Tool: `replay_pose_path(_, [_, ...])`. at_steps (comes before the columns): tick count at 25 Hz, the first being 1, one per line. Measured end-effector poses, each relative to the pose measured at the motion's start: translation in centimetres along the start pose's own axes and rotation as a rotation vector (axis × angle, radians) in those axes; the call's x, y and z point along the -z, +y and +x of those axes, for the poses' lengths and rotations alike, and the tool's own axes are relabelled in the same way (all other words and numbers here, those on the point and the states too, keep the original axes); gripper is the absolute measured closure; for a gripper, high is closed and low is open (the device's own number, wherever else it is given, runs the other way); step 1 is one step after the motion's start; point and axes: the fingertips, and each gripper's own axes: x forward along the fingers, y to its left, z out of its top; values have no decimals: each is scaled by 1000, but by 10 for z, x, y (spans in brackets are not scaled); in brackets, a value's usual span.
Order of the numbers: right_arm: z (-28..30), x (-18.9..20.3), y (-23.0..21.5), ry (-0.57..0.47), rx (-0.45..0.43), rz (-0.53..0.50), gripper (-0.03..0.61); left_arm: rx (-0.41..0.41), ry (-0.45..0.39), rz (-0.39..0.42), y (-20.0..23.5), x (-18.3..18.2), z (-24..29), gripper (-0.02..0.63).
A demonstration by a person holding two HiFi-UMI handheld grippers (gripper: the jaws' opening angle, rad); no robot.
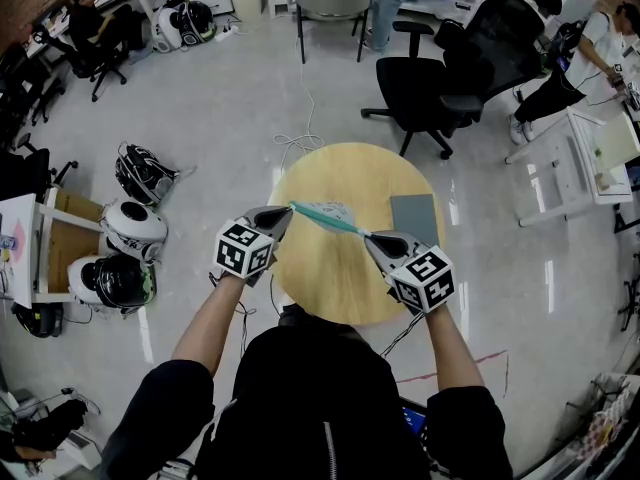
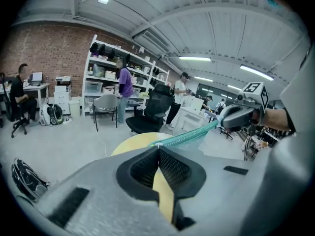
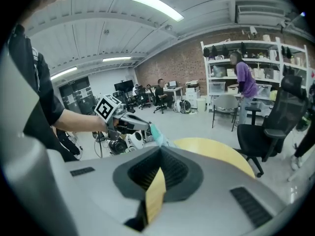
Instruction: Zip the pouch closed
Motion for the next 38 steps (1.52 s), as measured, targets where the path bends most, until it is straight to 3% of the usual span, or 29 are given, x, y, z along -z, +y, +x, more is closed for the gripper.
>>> replay_pose_path(12, [-11,-4,-13,-37,33,29,574,24,3,8,-19,5,9,597])
replay_pose_path(18, [-6,2,-15,-18,49,-4,574,45,-8,25,-28,2,14,529])
replay_pose_path(25, [-10,14,-33,-18,111,33,574,-14,-97,100,-25,-27,5,610])
replay_pose_path(38, [-27,-12,-42,-88,173,2,574,-47,-230,179,-23,-81,-7,614])
